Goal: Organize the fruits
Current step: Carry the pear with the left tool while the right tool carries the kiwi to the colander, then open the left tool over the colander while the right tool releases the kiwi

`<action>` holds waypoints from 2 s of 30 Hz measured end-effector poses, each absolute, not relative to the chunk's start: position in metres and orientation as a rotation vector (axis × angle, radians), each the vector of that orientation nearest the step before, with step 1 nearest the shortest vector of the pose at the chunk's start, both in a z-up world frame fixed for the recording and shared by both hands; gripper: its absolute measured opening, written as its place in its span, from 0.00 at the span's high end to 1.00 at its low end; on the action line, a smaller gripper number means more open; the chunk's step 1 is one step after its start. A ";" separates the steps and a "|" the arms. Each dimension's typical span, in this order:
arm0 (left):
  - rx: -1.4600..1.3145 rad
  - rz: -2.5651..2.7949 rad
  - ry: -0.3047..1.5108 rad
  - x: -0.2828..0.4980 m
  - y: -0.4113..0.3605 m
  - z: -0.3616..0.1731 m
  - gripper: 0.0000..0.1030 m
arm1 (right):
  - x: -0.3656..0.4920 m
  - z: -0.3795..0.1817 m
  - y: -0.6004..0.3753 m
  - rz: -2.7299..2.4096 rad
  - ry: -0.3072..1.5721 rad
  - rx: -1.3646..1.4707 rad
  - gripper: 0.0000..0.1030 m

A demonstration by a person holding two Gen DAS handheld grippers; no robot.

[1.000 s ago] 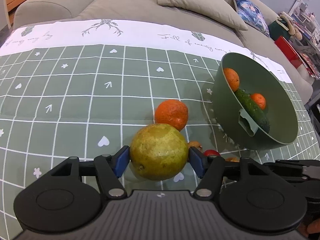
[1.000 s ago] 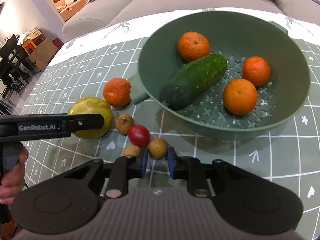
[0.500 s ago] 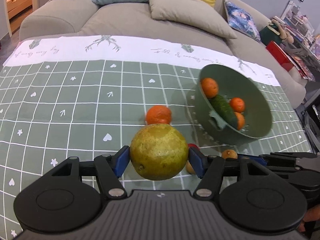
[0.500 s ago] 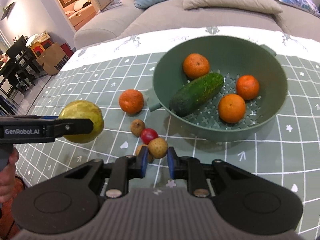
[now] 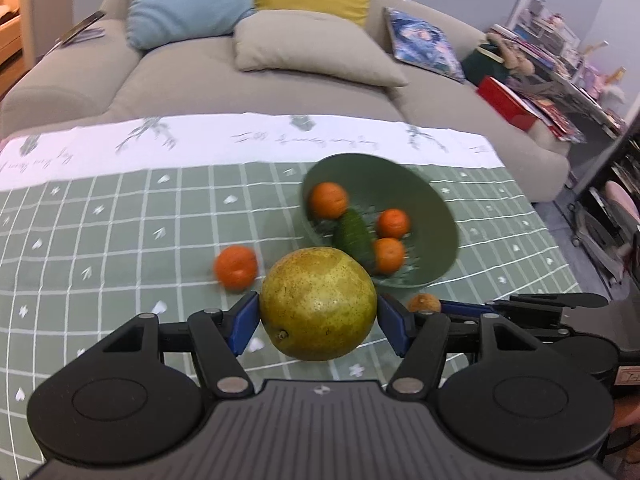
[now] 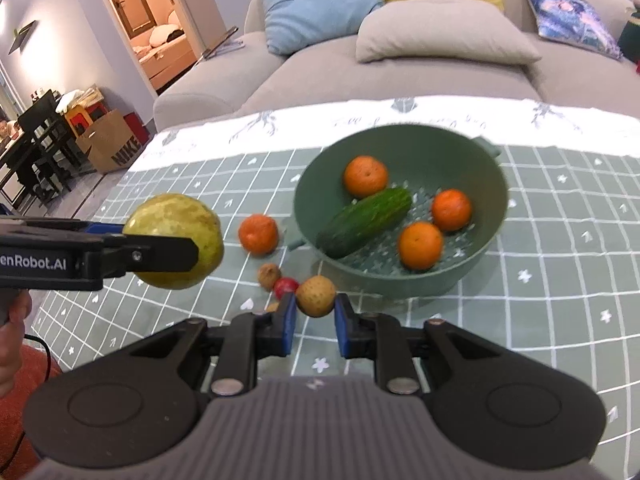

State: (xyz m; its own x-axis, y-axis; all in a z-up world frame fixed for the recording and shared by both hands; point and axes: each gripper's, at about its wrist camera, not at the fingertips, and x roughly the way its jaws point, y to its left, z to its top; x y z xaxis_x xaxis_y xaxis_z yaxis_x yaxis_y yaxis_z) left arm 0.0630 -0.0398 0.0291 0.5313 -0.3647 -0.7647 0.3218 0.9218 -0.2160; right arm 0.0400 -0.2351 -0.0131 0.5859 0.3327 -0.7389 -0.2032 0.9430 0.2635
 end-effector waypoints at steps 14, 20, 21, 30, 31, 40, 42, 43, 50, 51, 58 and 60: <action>0.019 -0.543 0.918 0.120 -0.110 0.041 0.29 | 0.079 0.010 -0.276 0.265 0.845 0.040 0.85; 0.037 -0.571 0.969 0.155 -0.133 0.021 0.29 | 0.111 0.002 -0.288 0.261 0.867 0.003 0.85; 0.044 -0.572 0.973 0.160 -0.137 0.018 0.29 | 0.116 0.000 -0.289 0.260 0.876 -0.002 0.85; 0.109 -0.600 1.032 0.203 -0.165 -0.016 0.29 | 0.156 -0.027 -0.298 0.251 0.944 -0.038 0.85; 0.115 -0.601 1.040 0.207 -0.168 -0.020 0.29 | 0.158 -0.029 -0.298 0.252 0.948 -0.039 0.85; 0.162 -0.595 1.084 0.230 -0.180 -0.045 0.29 | 0.171 -0.042 -0.302 0.261 0.975 -0.035 0.85; 0.162 -0.600 1.083 0.232 -0.181 -0.048 0.29 | 0.173 -0.044 -0.303 0.261 0.978 -0.033 0.85; 0.159 -0.600 1.086 0.233 -0.181 -0.049 0.28 | 0.174 -0.045 -0.303 0.262 0.979 -0.034 0.85; 0.163 -0.606 1.082 0.233 -0.182 -0.051 0.26 | 0.174 -0.045 -0.301 0.268 0.993 -0.051 0.85; 0.169 -0.605 1.074 0.232 -0.182 -0.049 0.25 | 0.175 -0.045 -0.301 0.272 0.997 -0.053 0.85; 0.133 -0.616 1.023 0.221 -0.169 -0.029 0.23 | 0.181 -0.047 -0.295 0.299 1.047 -0.092 0.85; 0.131 -0.610 1.003 0.216 -0.162 -0.022 0.23 | 0.182 -0.048 -0.293 0.310 1.066 -0.113 0.85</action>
State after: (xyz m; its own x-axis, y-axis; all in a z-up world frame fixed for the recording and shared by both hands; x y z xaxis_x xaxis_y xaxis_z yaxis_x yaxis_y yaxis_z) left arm 0.2157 -0.1619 -0.0217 0.3876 -0.4191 -0.8210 0.5358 0.8272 -0.1693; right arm 0.1819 -0.2927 -0.0483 0.4455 0.1951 -0.8738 -0.3037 0.9510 0.0575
